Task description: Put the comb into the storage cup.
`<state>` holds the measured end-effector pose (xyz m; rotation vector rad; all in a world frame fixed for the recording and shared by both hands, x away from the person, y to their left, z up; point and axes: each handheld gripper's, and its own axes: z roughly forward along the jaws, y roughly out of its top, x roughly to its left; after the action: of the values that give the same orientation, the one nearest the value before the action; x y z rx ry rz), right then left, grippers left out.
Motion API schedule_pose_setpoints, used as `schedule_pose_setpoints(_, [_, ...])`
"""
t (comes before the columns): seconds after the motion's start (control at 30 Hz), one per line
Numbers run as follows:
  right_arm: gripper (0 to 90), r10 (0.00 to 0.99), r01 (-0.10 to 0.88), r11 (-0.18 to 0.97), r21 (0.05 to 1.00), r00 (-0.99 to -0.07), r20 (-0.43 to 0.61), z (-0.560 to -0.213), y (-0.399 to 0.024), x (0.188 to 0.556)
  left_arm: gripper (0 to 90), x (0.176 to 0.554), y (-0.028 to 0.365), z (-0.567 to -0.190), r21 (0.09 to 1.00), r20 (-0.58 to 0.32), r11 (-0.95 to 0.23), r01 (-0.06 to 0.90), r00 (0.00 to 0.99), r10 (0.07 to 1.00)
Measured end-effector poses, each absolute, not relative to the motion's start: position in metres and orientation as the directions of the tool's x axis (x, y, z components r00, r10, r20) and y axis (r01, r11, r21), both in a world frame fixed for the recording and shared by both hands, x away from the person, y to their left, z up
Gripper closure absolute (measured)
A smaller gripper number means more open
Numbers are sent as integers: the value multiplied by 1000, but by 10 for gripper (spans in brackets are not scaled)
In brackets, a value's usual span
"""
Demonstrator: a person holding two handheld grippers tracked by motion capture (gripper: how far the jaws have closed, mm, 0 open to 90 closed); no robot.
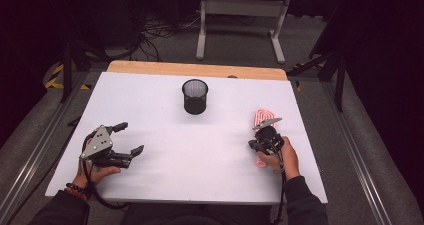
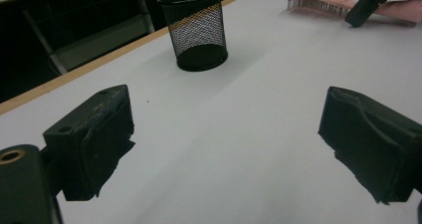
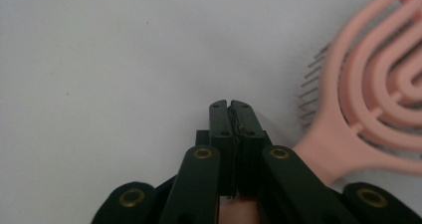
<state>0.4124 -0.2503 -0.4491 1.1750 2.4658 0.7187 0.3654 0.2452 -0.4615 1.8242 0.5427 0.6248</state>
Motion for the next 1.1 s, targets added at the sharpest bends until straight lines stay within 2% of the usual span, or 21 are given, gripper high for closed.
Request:
schedule_pose_setpoints(0.37, [881, 792, 631, 531, 566, -607, -67, -448, -273, 403, 71, 365, 245, -461, 953, 122, -291, 81, 778, 617])
schedule_pose_setpoints(0.7, [868, 793, 628, 531, 569, -605, -72, -449, -274, 400, 70, 366, 244, -462, 947, 125, -310, 89, 785, 607])
schedule_pose_setpoints(0.97, [757, 789, 594, 526, 609, -607, -90, -432, -272, 393, 69, 367, 245, -463, 944, 114, -314, 102, 793, 599])
schedule_pose_setpoints(1.1, [648, 798, 569, 523, 635, -589, -129, -416, -273, 388, 69, 366, 245, -462, 946, 115, -309, 97, 791, 600])
